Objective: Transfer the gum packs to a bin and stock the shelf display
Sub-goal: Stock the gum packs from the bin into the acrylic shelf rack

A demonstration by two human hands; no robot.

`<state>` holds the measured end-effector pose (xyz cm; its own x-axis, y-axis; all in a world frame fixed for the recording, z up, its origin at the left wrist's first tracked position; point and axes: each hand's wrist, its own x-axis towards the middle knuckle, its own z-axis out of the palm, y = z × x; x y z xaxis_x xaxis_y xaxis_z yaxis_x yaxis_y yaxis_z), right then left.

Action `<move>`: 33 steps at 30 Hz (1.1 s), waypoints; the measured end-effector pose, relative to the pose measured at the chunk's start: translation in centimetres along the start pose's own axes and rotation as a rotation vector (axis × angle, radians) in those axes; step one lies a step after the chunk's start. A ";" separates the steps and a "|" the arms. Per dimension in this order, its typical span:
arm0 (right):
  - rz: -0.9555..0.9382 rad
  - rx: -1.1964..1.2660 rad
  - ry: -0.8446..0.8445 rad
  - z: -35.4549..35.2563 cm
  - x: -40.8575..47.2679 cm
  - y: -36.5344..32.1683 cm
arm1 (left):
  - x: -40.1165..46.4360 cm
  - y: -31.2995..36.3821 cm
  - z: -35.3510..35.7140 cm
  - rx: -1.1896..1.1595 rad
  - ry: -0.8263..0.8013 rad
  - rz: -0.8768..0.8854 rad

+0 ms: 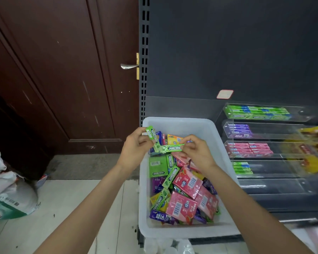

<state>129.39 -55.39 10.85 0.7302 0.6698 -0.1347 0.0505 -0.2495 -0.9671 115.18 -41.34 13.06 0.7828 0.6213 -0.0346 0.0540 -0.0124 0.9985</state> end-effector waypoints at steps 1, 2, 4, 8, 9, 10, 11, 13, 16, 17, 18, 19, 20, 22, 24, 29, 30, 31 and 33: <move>-0.014 0.020 0.022 -1.0 -0.4 -0.3 | 0.0 0.4 0.9 0.002 -0.019 0.003; -0.023 0.050 0.045 -2.2 -0.9 -0.6 | 0.1 0.8 1.8 0.002 -0.036 0.005; -0.030 0.115 0.085 -4.7 -2.0 -1.1 | 0.1 1.6 4.2 -0.025 -0.060 0.012; -0.084 0.129 0.137 -10.4 -4.1 -1.0 | 0.1 2.9 10.2 -0.047 -0.070 0.039; -0.084 0.150 0.148 -11.9 -4.5 -0.7 | 0.1 3.0 11.8 -0.034 -0.073 0.048; -0.078 0.182 0.159 -13.5 -5.0 -0.3 | 0.0 3.0 13.6 -0.030 -0.078 0.052; -0.069 0.205 0.169 -15.0 -5.3 0.2 | 0.0 3.0 15.3 -0.029 -0.079 0.048; -0.053 0.213 0.191 -18.2 -5.9 1.3 | -0.1 3.0 19.2 -0.055 -0.074 0.033; -0.024 0.186 0.171 -23.0 -6.2 3.0 | -0.3 2.8 24.9 -0.118 -0.041 0.025; -0.017 0.164 0.152 -24.5 -6.1 3.6 | -0.3 2.7 26.6 -0.127 -0.024 0.019; -0.011 0.144 0.133 -25.8 -6.1 4.1 | -0.4 2.4 28.0 -0.128 -0.005 0.011; -0.005 0.127 0.113 -26.9 -5.9 4.6 | -0.4 2.2 29.2 -0.116 0.021 0.000; 0.003 0.111 0.094 -27.9 -5.8 5.1 | -0.6 2.0 30.1 -0.106 0.048 -0.013; 0.013 0.053 0.063 -29.3 -5.6 5.8 | -0.9 1.6 31.3 -0.079 0.092 -0.039; 0.007 -0.018 0.029 -30.1 -5.2 6.4 | -1.3 1.5 32.1 -0.059 0.115 -0.052; 0.010 -0.091 -0.059 -30.9 -3.9 7.9 | -1.9 0.8 32.6 -0.031 0.162 -0.073; -0.019 -0.140 -0.071 -31.1 -3.6 8.1 | -2.0 0.7 32.6 -0.030 0.170 -0.075; -0.067 -0.216 -0.076 -31.4 -3.3 8.3 | -2.1 0.8 32.7 -0.034 0.175 -0.073; -0.191 -0.412 -0.080 -31.8 -2.8 8.6 | -2.4 0.8 32.8 -0.047 0.186 -0.071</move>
<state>149.39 -81.65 9.81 0.6273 0.7787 0.0062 0.4575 -0.3621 -0.8121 133.64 -68.54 12.50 0.6496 0.7536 -0.1005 0.0723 0.0704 0.9949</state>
